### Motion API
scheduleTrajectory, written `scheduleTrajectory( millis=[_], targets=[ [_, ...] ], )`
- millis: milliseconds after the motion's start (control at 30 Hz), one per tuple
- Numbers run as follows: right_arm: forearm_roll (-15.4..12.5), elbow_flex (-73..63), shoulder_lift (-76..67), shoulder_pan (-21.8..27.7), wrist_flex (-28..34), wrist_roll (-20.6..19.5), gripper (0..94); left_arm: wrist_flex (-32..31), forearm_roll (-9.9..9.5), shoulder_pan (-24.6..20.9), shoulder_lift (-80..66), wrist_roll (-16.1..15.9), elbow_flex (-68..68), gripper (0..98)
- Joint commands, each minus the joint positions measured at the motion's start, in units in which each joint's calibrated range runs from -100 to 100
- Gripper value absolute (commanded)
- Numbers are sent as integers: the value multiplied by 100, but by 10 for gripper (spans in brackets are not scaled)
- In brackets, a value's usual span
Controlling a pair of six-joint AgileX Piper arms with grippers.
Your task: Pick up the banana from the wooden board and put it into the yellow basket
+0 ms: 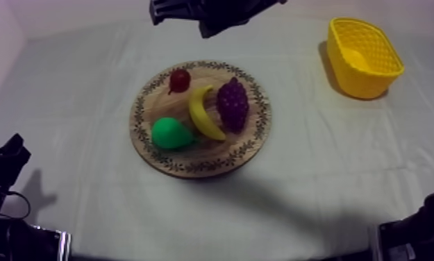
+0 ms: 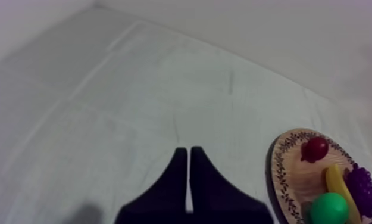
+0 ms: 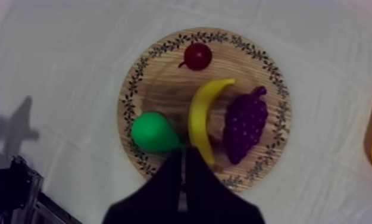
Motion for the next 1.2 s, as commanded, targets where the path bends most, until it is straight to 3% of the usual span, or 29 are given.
scheduleTrajectory(
  millis=[0,333,533,633,733,1167],
  targets=[
    [-45,-141,140,8,167,-29,13,0,-3,-1,-5,2,-1,1],
    [-162,-538,540,68,495,-101,84,0,-3,-1,-5,2,-1,1],
    [-320,-536,573,160,491,-126,628,0,-3,-1,-5,2,-1,1],
    [-353,-524,571,148,509,-109,766,0,-3,-1,-5,2,-1,1],
    [-386,-524,570,138,499,-106,787,0,-3,-1,-5,2,-1,1],
    [-430,-357,768,185,173,-81,708,0,-3,-1,-5,2,-1,1]
  ],
)
